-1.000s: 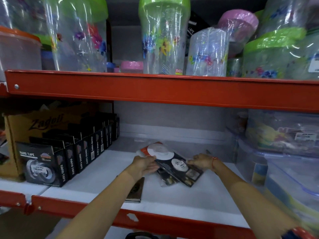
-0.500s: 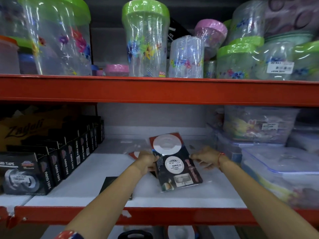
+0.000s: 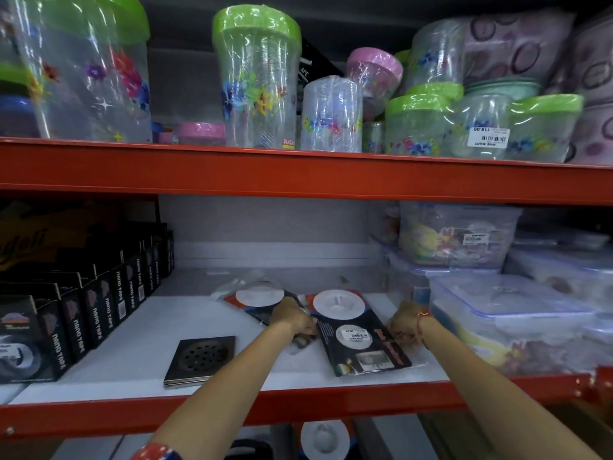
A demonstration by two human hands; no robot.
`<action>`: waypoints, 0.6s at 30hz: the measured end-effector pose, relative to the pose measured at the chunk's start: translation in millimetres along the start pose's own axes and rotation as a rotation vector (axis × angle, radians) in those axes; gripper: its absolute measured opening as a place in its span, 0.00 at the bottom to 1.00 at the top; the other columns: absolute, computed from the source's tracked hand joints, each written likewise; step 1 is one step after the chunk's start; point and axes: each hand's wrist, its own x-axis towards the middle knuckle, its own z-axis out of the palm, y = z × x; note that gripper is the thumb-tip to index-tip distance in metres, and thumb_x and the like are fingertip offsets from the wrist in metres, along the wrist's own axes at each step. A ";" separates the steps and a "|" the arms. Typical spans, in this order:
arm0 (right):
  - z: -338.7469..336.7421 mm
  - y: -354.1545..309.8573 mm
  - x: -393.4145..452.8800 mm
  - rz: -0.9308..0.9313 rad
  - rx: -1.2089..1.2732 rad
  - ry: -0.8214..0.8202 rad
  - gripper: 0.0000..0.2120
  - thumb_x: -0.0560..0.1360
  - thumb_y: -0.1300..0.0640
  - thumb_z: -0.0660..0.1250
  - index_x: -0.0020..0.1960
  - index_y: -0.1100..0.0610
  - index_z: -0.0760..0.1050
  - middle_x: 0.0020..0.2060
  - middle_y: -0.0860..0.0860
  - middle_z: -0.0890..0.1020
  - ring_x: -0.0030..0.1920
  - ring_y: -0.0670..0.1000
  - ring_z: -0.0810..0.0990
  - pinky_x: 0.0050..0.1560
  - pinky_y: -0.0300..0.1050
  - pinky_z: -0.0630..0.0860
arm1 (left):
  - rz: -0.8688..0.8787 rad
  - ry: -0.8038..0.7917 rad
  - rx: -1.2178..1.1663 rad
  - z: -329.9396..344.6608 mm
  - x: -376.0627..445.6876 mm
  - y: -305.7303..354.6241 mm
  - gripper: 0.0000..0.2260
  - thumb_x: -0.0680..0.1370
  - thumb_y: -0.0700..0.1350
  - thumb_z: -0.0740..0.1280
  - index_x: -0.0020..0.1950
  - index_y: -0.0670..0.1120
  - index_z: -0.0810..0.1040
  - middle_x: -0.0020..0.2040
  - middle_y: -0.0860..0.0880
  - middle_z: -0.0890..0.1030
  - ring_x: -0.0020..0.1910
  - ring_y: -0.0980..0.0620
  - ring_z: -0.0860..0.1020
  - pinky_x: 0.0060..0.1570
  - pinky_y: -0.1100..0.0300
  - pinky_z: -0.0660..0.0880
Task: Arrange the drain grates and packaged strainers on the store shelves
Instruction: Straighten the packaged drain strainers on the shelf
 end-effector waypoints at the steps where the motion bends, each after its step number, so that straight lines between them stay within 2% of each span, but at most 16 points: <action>1: 0.1 1.1 -0.1 0.000 -0.022 0.006 0.11 0.75 0.61 0.64 0.35 0.57 0.67 0.37 0.55 0.76 0.33 0.51 0.73 0.30 0.38 0.68 | -0.006 -0.005 0.024 -1.6 -1.0 0.0 0.14 0.72 0.40 0.73 0.53 0.32 0.80 0.50 0.37 0.85 0.50 0.42 0.85 0.53 0.46 0.81; 4: -1.0 2.4 -3.1 -0.016 -0.133 0.005 0.13 0.77 0.61 0.62 0.34 0.58 0.65 0.34 0.53 0.75 0.42 0.53 0.75 0.36 0.40 0.70 | -0.021 -0.014 0.065 -7.7 -2.9 -0.5 0.10 0.72 0.39 0.73 0.47 0.33 0.81 0.46 0.39 0.86 0.42 0.42 0.85 0.49 0.48 0.83; 6: -2.5 -2.4 -5.9 -0.042 -0.261 0.035 0.09 0.77 0.60 0.60 0.39 0.60 0.70 0.39 0.53 0.78 0.47 0.53 0.78 0.44 0.41 0.73 | -0.019 -0.022 0.059 -12.9 -2.7 -2.0 0.06 0.72 0.37 0.73 0.42 0.35 0.80 0.41 0.40 0.84 0.37 0.43 0.83 0.50 0.48 0.82; 7: -3.2 -7.8 -8.1 -0.063 -0.315 0.079 0.06 0.77 0.60 0.61 0.46 0.61 0.75 0.46 0.54 0.81 0.52 0.54 0.80 0.48 0.42 0.75 | -0.018 -0.023 0.045 -16.3 -1.9 -2.9 0.05 0.72 0.36 0.73 0.43 0.34 0.80 0.41 0.40 0.85 0.38 0.43 0.84 0.52 0.47 0.82; 9: -2.9 -23.1 -8.7 -0.100 -0.375 0.208 0.13 0.77 0.59 0.61 0.59 0.60 0.76 0.58 0.56 0.81 0.59 0.55 0.80 0.55 0.45 0.77 | -0.004 -0.009 0.010 -25.4 2.9 -4.6 0.09 0.71 0.35 0.72 0.49 0.31 0.82 0.47 0.36 0.85 0.46 0.41 0.85 0.55 0.47 0.80; 11: -6.0 -41.9 -6.9 -0.184 -0.297 0.298 0.15 0.77 0.58 0.62 0.62 0.61 0.76 0.60 0.58 0.80 0.61 0.58 0.79 0.57 0.48 0.77 | 0.017 0.034 0.040 -39.0 8.3 -5.2 0.08 0.72 0.35 0.72 0.48 0.32 0.82 0.51 0.36 0.84 0.52 0.40 0.84 0.57 0.48 0.79; 13: -9.1 -62.8 -4.4 -0.312 -0.155 0.268 0.15 0.76 0.56 0.63 0.58 0.63 0.78 0.57 0.60 0.81 0.59 0.60 0.80 0.56 0.48 0.77 | 0.022 0.118 0.116 -54.5 12.5 -6.4 0.04 0.73 0.37 0.69 0.44 0.36 0.80 0.53 0.39 0.84 0.56 0.41 0.82 0.58 0.52 0.79; 14: -8.1 -74.1 -3.6 -0.381 -0.079 0.213 0.14 0.76 0.57 0.62 0.54 0.64 0.80 0.55 0.61 0.82 0.56 0.60 0.81 0.55 0.47 0.76 | 0.017 0.191 0.169 -63.1 15.6 -9.4 0.06 0.73 0.38 0.69 0.46 0.36 0.80 0.58 0.39 0.82 0.58 0.42 0.81 0.57 0.55 0.79; 16: -3.0 -95.2 -6.4 -0.483 0.050 0.075 0.12 0.74 0.62 0.60 0.46 0.63 0.82 0.49 0.59 0.84 0.51 0.57 0.81 0.51 0.43 0.76 | 0.003 0.315 0.254 -77.3 18.8 -18.1 0.15 0.74 0.38 0.67 0.59 0.37 0.79 0.67 0.44 0.77 0.63 0.45 0.77 0.60 0.56 0.76; 18: 6.5 -114.6 -5.1 -0.520 0.152 -0.046 0.12 0.72 0.66 0.60 0.41 0.62 0.83 0.46 0.57 0.84 0.49 0.54 0.81 0.50 0.42 0.76 | -0.022 0.352 0.238 -87.5 22.7 -27.7 0.20 0.75 0.37 0.65 0.67 0.41 0.74 0.69 0.44 0.75 0.65 0.44 0.75 0.63 0.54 0.75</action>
